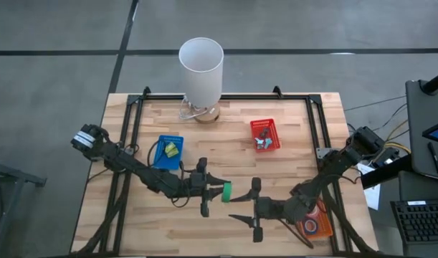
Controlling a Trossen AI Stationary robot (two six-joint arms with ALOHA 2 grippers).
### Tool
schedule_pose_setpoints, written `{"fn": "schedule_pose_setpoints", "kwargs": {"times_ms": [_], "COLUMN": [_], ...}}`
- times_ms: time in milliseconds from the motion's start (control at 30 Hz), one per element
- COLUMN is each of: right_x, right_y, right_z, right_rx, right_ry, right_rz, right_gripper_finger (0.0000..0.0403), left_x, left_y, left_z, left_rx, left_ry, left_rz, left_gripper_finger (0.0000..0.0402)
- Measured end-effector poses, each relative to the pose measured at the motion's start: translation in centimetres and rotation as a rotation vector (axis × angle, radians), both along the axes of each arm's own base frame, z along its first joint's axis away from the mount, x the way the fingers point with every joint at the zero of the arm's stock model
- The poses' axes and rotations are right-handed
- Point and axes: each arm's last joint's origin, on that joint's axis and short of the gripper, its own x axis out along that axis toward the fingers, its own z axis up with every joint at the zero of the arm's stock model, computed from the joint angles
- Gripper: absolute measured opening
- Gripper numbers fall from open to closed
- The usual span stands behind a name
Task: Pick and place Stapler, Stapler remover, tape
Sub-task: Put the green tape into the orange basket
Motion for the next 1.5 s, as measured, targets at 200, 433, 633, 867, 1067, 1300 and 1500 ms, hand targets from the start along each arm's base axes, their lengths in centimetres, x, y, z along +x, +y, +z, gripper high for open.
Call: {"fn": "schedule_pose_setpoints", "kwargs": {"times_ms": [200, 433, 633, 867, 1067, 1300, 1500], "right_x": [-0.01, -0.22, -0.51, -0.63, -0.22, 0.21, 0.25], "right_y": [-0.08, -0.13, -0.22, -0.32, -0.42, -0.98, -0.97], "right_z": [0.02, 0.37, 0.85, 0.96, 0.27, 0.21, 0.21], "right_rx": [0.002, -0.024, -0.026, -0.024, 0.033, 0.064, 0.063], "right_ry": [0.002, -0.003, -0.010, 0.000, 0.017, 0.020, 0.020], "right_rz": [-0.014, -0.039, -0.050, -0.050, -0.050, -0.031, -0.016], "right_gripper_finger": [0.0203, 0.0203, 0.0203, 0.0203, 0.0203, 0.0194, 0.0132], "left_x": [-0.12, -0.15, -0.21, -0.23, -0.23, -0.19, -0.19], "left_y": [-0.23, -0.26, -0.52, -0.64, -0.61, -0.50, -0.50], "left_z": [0.09, 0.18, 0.11, 0.09, 0.10, 0.06, 0.06], "left_rx": [0.017, 0.015, 0.044, 0.050, 0.047, 0.045, 0.050], "left_ry": [-0.007, -0.016, -0.010, -0.009, -0.009, -0.008, -0.008], "left_rz": [-0.004, -0.005, -0.032, -0.033, -0.027, -0.016, -0.016], "left_gripper_finger": [0.0062, 0.0062, 0.0062, 0.0062, 0.0062, 0.0062, 0.0062]}}
